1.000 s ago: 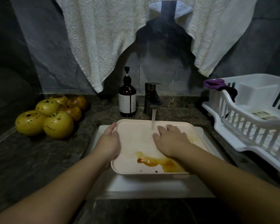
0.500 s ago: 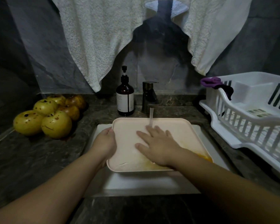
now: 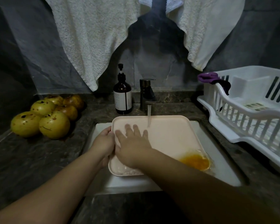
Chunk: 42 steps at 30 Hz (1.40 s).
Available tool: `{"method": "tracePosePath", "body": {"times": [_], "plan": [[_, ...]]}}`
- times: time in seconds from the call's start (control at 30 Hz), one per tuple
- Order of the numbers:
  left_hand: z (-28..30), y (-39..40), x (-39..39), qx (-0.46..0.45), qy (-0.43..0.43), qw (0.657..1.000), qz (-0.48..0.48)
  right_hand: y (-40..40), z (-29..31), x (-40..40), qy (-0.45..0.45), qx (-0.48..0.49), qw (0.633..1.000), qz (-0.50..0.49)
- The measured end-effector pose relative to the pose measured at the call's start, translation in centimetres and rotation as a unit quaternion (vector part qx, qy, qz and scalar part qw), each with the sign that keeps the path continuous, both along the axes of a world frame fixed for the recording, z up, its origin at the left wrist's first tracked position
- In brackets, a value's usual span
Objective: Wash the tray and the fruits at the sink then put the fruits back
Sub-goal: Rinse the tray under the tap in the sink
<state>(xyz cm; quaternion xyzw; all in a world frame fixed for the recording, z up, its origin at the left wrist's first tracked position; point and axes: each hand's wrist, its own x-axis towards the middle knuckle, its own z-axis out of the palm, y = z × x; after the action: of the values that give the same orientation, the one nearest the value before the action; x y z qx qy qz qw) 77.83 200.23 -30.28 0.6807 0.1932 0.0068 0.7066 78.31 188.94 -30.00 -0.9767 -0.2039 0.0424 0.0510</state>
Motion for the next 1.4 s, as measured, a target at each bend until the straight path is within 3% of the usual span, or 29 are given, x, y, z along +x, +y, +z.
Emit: {"method": "tracePosePath", "body": {"times": [0.1,0.23,0.4,0.63,0.8,0.9,1.1,1.2,1.4], "plan": [[0.1,0.2,0.2,-0.014,0.017,1.0,0.007,-3.8,0.4,-0.1,0.011,-0.025,0.997,0.079],[0.2,0.2,0.6,-0.005,-0.006,0.998,0.055,-10.4,0.7,0.6,0.023,-0.06,0.995,0.078],[0.1,0.3,0.8,0.038,-0.029,0.996,0.074,-15.3,0.1,2.4,0.011,-0.044,0.996,-0.077],[-0.1,-0.3,0.1,0.067,-0.037,0.994,0.076,-6.8,-0.8,3.6,-0.02,0.019,0.975,-0.219],[-0.1,-0.8,-0.1,0.057,-0.053,0.996,0.04,-0.7,-0.3,2.9,-0.019,0.036,0.987,-0.153],[-0.2,-0.7,0.0,-0.012,-0.044,0.998,0.036,1.3,-0.5,1.4,-0.025,0.006,0.999,-0.044],[0.0,0.5,0.3,0.016,-0.031,0.998,0.055,-3.5,0.0,-0.1,-0.041,-0.053,0.983,0.171],[0.3,0.3,0.3,0.062,-0.042,0.995,0.06,-7.8,0.4,0.0,-0.029,-0.075,0.984,0.161],[0.0,-0.1,0.1,0.087,-0.06,0.991,0.079,-15.0,-0.2,1.2,0.016,-0.038,0.999,-0.032]]}}
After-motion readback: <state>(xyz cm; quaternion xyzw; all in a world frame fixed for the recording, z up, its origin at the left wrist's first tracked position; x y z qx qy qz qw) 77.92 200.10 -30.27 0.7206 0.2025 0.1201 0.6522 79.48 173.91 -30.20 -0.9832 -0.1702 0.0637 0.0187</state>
